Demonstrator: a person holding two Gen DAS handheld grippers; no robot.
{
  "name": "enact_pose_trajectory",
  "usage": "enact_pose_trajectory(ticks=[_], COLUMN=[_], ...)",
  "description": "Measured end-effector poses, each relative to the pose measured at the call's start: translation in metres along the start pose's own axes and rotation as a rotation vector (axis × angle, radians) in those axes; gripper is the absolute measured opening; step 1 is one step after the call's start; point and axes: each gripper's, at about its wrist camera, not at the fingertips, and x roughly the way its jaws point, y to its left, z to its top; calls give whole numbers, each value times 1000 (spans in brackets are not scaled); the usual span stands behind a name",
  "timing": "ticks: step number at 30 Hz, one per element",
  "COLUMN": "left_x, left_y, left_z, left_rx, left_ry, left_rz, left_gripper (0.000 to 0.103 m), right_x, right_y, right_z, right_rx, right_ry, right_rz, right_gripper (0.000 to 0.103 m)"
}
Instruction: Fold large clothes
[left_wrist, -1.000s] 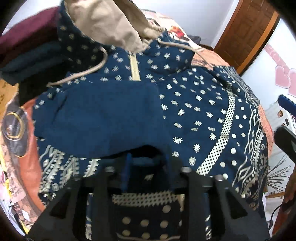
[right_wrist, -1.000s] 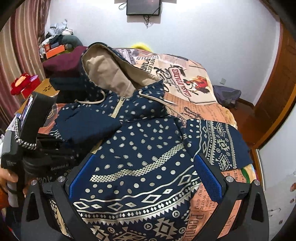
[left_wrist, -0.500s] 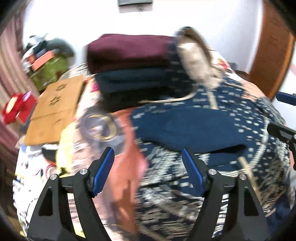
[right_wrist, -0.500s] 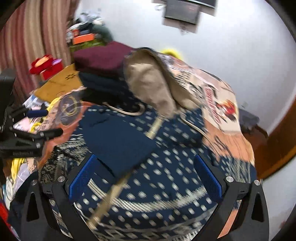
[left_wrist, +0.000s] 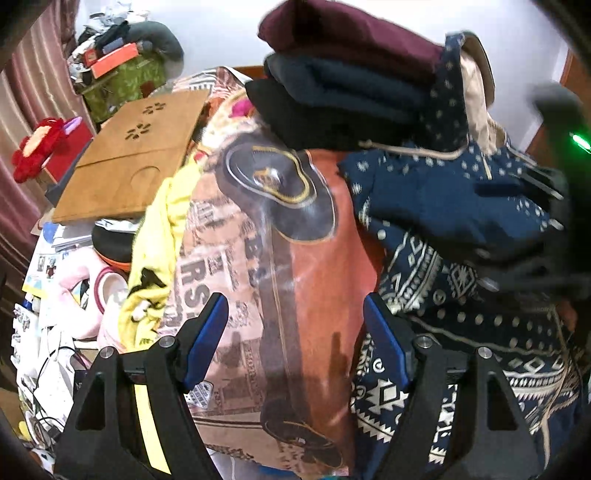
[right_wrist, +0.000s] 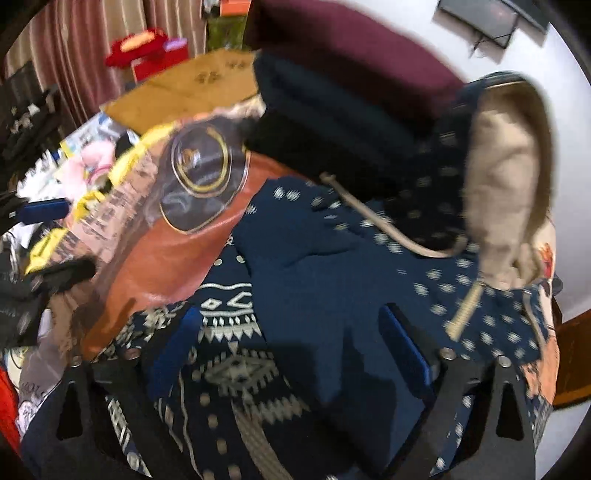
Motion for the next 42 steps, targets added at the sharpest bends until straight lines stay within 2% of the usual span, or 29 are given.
enact_pose_trajectory(ticks=[2, 5, 8, 10, 12, 15, 20, 25, 28, 31, 33, 36, 39, 42], left_x=[6, 17, 28, 36, 44, 56, 64, 65, 62, 60, 59, 62, 64, 66], left_y=[-4, -13, -22, -27, -33, -42, -54, -59, -53, -42, -36, -24, -18, -19], left_z=[-4, -10, -13, -15, -16, -14, -5, 7, 14, 19, 18, 19, 16, 16], left_rx=[18, 50, 69, 72, 76, 69, 47, 21, -31, -72, -97, -147, -163, -155], left_ry=[18, 46, 80, 104, 128, 145, 134, 83, 60, 35, 28, 42, 50, 58], left_rz=[-17, -40, -65, -88, -107, -97, -82, 25, 61, 120, 159, 155, 153, 155], left_gripper=[74, 74, 74, 74, 74, 74, 74, 74, 74, 74, 74, 74, 77, 77], right_x=[18, 35, 38, 35, 29, 13, -51, -115, -158, -182, -190, -194, -183, -166], right_y=[3, 3, 3, 1, -3, -12, -40, -81, -108, -135, -140, -158, -170, -180], right_z=[5, 7, 6, 4, 2, -3, -13, -16, -28, -38, -45, -66, -91, -121], right_rx=[2, 19, 18, 28, 48, 86, 176, 240, 291, 342, 372, 429, 480, 544], right_ry=[34, 74, 43, 32, 19, -13, -144, -295, -384, -440, -458, -450, -402, -333], right_rz=[7, 0, -39, -30, -1, 14, 22, -7, -41, -83, -111, -130, -129, -92], right_gripper=[85, 69, 52, 26, 14, 12, 11, 11, 11, 11, 11, 11, 11, 11])
